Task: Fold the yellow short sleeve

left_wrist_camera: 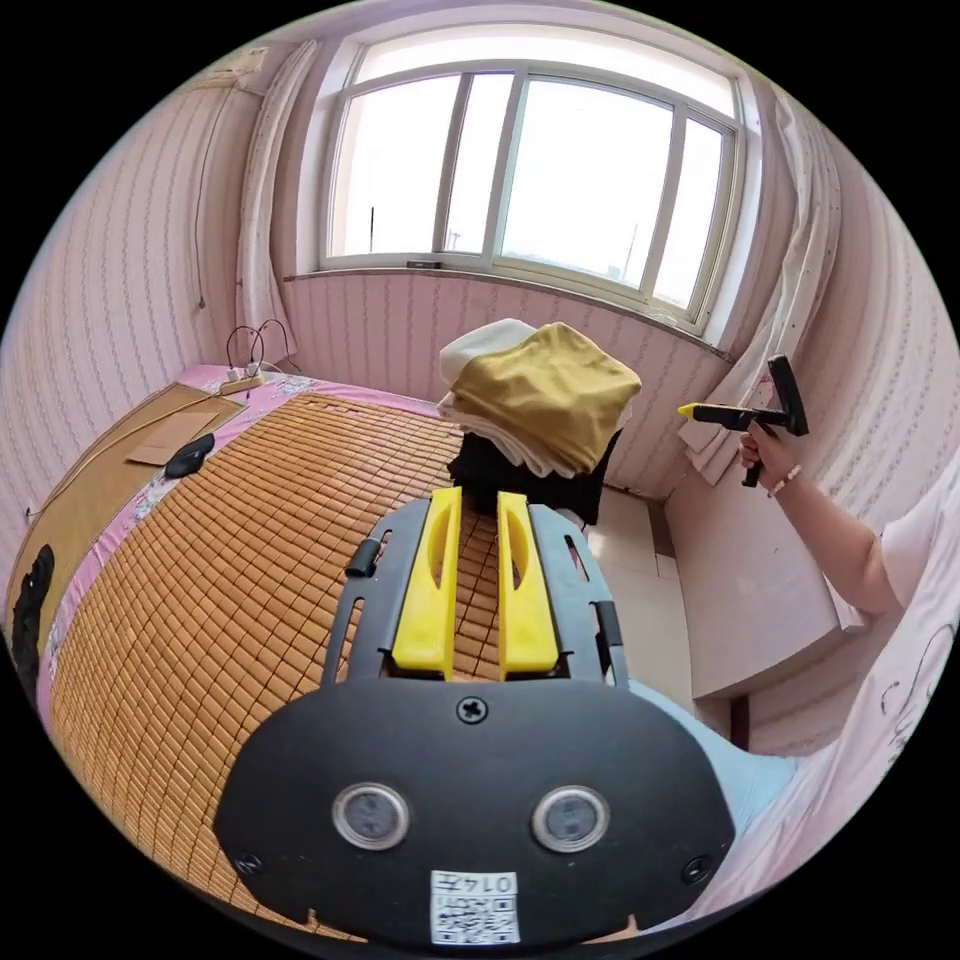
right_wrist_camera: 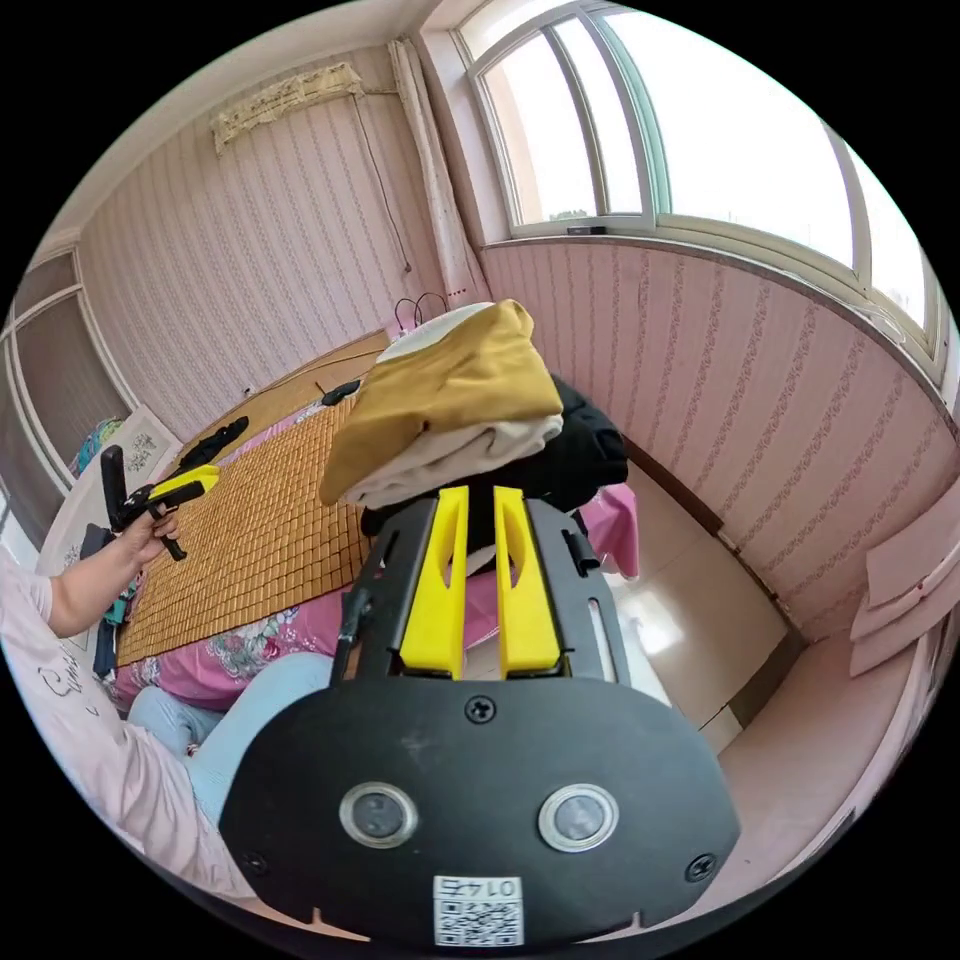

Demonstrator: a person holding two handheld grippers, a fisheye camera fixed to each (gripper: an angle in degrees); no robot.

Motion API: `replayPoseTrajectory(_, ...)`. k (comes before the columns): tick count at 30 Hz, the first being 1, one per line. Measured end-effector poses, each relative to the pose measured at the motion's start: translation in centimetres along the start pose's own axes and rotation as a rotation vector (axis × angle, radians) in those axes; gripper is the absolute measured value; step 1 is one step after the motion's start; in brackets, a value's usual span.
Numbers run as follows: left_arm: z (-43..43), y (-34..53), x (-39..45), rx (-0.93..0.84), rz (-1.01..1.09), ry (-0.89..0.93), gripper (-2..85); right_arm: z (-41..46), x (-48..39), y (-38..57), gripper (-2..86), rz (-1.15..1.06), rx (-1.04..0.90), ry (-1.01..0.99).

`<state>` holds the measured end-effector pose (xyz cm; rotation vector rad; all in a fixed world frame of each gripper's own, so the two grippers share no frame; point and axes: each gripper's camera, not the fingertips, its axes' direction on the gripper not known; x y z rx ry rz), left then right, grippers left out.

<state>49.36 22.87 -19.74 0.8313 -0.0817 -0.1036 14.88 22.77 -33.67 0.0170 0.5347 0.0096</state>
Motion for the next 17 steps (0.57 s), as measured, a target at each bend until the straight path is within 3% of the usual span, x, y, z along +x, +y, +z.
replayPoseTrajectory(3,-7.6,8.2,1.2,-0.063,-0.047,-0.155,6.3,3.3,-4.7,10.6,5.1,-0.041,-0.117,-0.033)
replayPoseTrajectory(6,-16.3,15.2,2.2,-0.109,-0.162,-0.323,6.3,7.7,-10.4,18.0,2.0,-0.117,-0.276,-0.237)
replayPoseTrajectory(12,-34.0,24.1,2.7,-0.022,-0.439,-0.632,6.5,12.0,-27.6,24.1,2.3,-0.599,-0.244,-0.513)
replayPoseTrajectory(17,-48.3,31.4,2.5,0.007,-0.647,-0.891,5.8,12.1,-44.4,32.2,11.6,-1.098,-0.147,-0.683)
